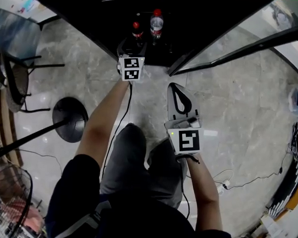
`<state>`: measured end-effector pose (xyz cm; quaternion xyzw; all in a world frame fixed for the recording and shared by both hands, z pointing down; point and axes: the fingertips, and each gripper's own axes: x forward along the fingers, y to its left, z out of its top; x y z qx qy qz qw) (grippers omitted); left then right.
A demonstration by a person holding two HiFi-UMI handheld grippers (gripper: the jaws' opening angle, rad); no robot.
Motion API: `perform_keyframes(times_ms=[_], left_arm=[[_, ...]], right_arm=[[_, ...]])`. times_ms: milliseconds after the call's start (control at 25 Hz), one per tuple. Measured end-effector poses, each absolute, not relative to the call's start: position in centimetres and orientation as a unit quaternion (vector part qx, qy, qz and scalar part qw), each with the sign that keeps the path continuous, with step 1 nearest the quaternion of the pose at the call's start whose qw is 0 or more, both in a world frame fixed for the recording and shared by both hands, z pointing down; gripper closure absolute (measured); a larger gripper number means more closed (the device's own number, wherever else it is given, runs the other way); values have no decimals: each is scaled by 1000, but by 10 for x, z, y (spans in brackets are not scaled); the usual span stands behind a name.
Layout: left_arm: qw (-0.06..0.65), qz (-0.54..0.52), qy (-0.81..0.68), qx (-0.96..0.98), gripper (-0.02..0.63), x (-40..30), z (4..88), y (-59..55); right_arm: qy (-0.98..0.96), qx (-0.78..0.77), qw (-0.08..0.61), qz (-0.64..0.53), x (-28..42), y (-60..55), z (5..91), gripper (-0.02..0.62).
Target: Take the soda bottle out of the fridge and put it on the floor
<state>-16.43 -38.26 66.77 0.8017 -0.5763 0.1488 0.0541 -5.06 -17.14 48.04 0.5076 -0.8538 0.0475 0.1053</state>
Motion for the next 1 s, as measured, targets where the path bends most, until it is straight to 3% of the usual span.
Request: perform_keyframes(times_ms=[1000], left_arm=[[74, 171, -584, 790, 284, -176, 762, -474]], right_arm=[[-869, 486, 73, 66, -64, -200, 539, 577]])
